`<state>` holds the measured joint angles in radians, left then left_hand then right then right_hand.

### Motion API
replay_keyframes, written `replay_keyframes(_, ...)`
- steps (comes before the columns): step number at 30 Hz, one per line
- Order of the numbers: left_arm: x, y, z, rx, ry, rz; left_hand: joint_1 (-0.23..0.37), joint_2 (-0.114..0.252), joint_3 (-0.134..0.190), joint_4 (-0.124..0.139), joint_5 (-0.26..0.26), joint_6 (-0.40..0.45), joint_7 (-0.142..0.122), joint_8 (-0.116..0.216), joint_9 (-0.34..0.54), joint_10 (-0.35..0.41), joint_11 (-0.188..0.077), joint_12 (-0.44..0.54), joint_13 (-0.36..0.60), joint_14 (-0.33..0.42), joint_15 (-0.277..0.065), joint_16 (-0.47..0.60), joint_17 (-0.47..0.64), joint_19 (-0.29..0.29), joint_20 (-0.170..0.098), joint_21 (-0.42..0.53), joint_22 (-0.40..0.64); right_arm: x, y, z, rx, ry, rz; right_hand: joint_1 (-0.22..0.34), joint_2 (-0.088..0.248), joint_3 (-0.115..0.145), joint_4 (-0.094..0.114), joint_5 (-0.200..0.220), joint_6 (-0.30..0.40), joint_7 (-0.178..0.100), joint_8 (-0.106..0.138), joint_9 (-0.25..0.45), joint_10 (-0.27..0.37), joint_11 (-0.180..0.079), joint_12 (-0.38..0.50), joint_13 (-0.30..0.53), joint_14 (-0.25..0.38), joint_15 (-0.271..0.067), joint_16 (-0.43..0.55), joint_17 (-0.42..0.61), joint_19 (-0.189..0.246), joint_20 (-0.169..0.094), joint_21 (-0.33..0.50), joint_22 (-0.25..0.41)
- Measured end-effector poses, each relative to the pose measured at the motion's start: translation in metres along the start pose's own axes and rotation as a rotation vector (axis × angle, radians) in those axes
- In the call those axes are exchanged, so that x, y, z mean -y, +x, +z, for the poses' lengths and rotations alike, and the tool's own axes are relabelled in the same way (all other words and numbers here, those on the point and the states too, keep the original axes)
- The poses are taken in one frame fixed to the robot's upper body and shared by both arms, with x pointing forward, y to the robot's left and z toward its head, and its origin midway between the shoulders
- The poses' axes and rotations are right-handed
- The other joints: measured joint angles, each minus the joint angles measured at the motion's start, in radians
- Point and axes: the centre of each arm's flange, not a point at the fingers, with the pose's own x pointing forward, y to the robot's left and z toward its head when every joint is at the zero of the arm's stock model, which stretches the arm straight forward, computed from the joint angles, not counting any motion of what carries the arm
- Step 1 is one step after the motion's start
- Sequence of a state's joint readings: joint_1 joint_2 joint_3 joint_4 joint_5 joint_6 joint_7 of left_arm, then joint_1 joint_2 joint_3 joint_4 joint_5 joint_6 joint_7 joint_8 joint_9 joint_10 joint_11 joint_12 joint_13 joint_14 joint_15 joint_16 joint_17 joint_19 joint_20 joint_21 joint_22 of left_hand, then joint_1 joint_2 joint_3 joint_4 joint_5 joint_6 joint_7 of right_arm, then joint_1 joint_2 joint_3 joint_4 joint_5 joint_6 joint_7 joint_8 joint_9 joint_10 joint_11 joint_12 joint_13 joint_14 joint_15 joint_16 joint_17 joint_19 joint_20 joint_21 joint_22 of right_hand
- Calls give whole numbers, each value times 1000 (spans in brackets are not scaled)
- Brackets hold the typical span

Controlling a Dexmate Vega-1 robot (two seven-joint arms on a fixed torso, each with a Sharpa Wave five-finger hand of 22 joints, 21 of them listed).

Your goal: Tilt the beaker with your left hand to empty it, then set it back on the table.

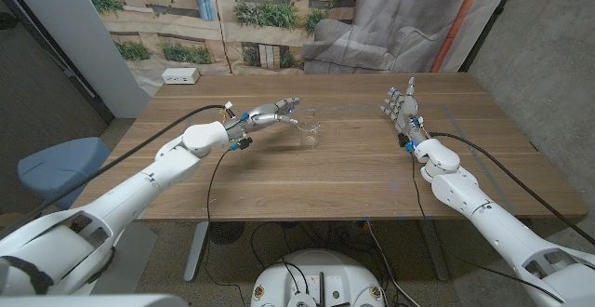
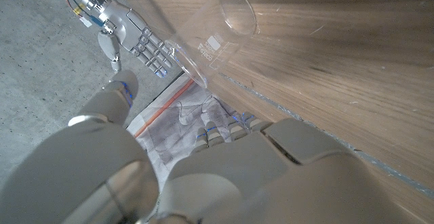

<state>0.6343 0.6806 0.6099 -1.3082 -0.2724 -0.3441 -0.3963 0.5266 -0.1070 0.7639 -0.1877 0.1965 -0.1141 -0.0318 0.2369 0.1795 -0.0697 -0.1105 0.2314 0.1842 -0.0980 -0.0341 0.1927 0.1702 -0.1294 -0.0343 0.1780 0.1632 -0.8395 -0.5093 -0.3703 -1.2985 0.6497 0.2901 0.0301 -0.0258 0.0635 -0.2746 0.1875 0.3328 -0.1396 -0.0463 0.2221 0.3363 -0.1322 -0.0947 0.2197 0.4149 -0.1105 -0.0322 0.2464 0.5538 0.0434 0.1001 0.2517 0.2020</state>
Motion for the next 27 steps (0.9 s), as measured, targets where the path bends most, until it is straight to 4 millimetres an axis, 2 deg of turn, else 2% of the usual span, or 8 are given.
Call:
replay_keyframes(5, 2, 0, 1, 7, 9, -14, 14, -2, 0, 0, 0, 6, -6, 0, 0, 11, -8, 0, 0, 17, -3, 4, 0, 16, 1, 8, 0, 0, 0, 0, 0, 0, 0, 0, 0, 0, 0, 0, 0, 0, 0, 0, 0, 0, 0, 0, 0, 0, 0, 0, 0, 0, 0, 0)
replay_keyframes(7, 1, 2, -5, -6, 5, -17, 14, -2, 0, 0, 0, 6, -6, 0, 0, 12, -9, 0, 0, 24, -1, 4, 0, 24, -1, 8, 0, 0, 0, 0, 0, 0, 0, 0, 0, 0, 0, 0, 0, 0, 0, 0, 0, 0, 0, 0, -1, -1, 0, 0, 0, 0, 0, 0)
replay_keyframes(17, 4, 3, -6, 0, 15, -31, 29, -6, 2, -3, 0, 6, -6, 0, 0, 14, -11, 0, 0, 25, 0, 4, 0, 24, -1, 8, 0, 0, 0, 0, 1, 0, 0, 0, 0, 0, 0, 0, 0, 0, 0, 0, 0, 0, 0, 0, -4, -4, 0, 0, 0, 0, 0, 0)
replay_keyframes(18, 6, 3, -11, -10, 9, -33, 29, -6, 2, -3, 0, 5, -6, 0, 0, 14, -11, 0, 0, 26, -1, 4, 0, 24, -1, 8, 0, 0, 0, 0, 1, 0, 0, 0, 0, 0, 0, 0, 0, 0, 0, 0, 0, 0, 0, 0, -4, -4, 0, 0, 0, 0, 0, 0)
replay_keyframes(27, 14, 6, -17, -11, -1, -39, 42, -8, 2, -3, 0, 5, -6, 0, 0, 16, -9, 0, 0, 30, -5, 4, 0, 24, -1, 8, 0, 0, 0, 1, 2, 0, 1, 0, 0, 0, 0, 0, 0, 0, 0, 0, 0, 0, 0, 0, -4, -4, 0, 0, 0, 0, 0, 0)
